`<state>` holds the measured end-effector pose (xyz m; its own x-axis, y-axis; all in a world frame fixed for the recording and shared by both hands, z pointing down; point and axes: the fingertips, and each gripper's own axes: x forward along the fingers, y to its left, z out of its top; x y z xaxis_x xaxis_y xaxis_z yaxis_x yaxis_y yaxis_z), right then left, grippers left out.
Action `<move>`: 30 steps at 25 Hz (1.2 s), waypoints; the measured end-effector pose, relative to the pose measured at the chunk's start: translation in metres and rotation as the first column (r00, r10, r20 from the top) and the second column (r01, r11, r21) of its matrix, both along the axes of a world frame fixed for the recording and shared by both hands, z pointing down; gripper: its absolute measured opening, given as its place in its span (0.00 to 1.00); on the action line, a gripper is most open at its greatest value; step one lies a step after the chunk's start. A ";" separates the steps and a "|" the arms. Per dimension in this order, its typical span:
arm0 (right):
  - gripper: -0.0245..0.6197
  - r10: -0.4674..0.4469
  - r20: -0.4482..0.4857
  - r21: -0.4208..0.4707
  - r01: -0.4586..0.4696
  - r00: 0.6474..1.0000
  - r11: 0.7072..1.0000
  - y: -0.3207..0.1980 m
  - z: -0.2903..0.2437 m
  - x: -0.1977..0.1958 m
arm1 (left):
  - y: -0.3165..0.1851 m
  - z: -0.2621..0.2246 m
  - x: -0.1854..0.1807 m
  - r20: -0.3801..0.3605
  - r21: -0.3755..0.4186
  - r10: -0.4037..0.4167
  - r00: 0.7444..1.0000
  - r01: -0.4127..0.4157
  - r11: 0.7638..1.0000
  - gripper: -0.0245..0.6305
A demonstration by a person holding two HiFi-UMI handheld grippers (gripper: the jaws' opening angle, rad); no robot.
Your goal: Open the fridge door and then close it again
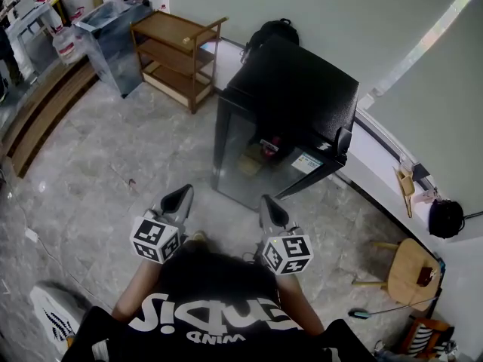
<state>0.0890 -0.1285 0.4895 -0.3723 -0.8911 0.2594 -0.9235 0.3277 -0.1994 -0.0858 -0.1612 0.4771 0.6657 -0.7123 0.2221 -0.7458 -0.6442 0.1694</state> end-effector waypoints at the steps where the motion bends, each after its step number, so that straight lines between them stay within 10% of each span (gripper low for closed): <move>1: 0.03 0.000 0.001 0.001 0.000 1.000 1.000 0.001 -0.001 0.000 | 0.001 0.000 0.000 0.000 0.000 -0.001 1.000 0.001 1.000 0.04; 30: 0.03 0.015 -0.002 0.005 -0.015 1.000 1.000 0.005 -0.001 0.007 | -0.012 0.006 -0.017 -0.034 -0.027 -0.079 0.996 0.079 0.997 0.04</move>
